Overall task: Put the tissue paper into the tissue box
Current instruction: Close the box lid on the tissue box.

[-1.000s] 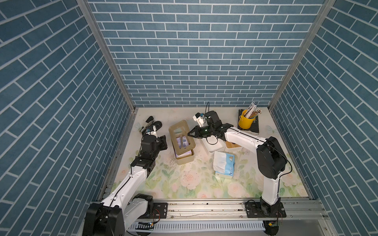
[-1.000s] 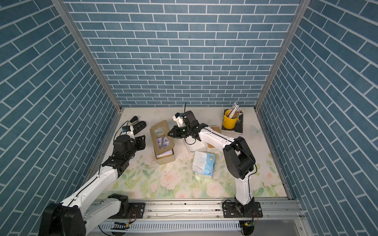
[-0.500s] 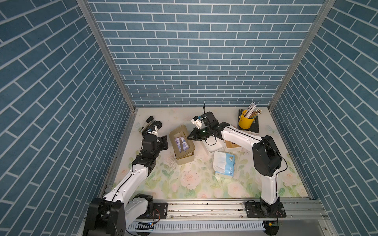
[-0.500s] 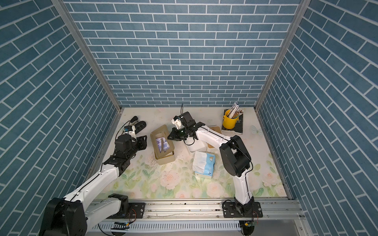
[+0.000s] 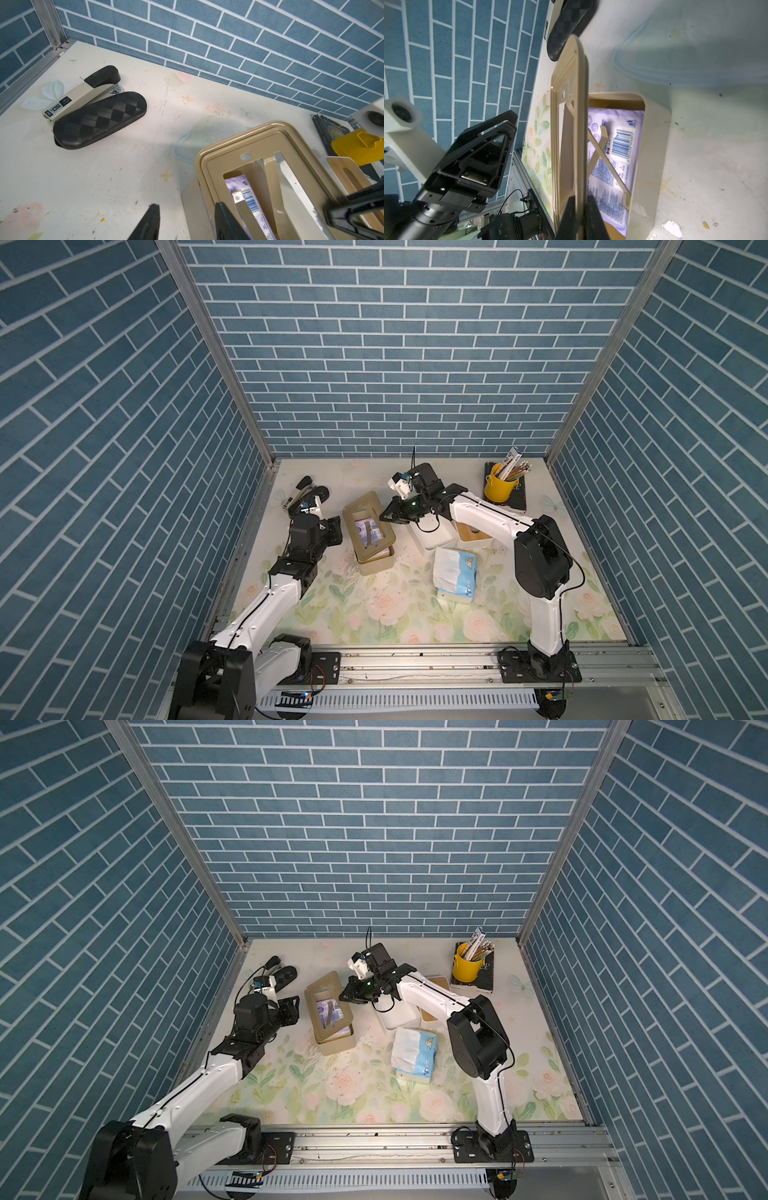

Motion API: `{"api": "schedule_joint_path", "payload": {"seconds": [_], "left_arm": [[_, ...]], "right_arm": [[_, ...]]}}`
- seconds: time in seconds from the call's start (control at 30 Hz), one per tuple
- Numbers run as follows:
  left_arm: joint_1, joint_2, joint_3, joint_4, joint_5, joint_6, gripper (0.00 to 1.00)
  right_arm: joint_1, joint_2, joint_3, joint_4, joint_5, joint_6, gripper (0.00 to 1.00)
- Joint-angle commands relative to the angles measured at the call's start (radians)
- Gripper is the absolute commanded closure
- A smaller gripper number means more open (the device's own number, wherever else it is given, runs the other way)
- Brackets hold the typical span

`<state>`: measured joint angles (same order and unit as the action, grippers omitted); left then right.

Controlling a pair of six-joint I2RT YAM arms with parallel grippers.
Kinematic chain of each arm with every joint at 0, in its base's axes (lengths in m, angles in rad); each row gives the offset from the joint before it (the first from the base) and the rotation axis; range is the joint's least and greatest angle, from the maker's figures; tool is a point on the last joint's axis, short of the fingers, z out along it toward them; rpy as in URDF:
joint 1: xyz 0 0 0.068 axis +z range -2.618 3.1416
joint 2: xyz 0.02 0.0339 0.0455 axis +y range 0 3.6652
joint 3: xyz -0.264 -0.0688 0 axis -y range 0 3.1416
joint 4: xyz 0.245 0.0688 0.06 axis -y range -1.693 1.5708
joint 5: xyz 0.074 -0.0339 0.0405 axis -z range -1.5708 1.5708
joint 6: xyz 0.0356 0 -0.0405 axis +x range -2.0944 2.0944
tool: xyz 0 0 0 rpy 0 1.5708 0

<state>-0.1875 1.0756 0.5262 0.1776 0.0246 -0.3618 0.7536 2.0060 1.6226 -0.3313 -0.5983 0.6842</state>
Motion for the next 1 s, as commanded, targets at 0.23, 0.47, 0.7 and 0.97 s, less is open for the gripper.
{"api": "schedule_joint_path", "payload": {"seconds": [0.23,0.47,0.7,0.97], "left_arm": [[0.005,0.024,-0.012,0.030,0.020,0.019,0.52],[0.005,0.042,-0.012,0.036,0.021,0.020,0.51],[0.005,0.066,-0.011,0.043,0.028,0.020,0.51],[0.005,0.111,-0.012,0.066,0.042,0.020,0.51]], "right_arm": [[0.030,-0.089,-0.108,0.070,0.049,0.098,1.00],[0.035,-0.082,-0.110,0.072,0.062,0.107,1.00],[0.035,-0.078,-0.125,0.078,0.087,0.101,1.00],[0.035,-0.070,-0.131,0.067,0.107,0.078,1.00]]}}
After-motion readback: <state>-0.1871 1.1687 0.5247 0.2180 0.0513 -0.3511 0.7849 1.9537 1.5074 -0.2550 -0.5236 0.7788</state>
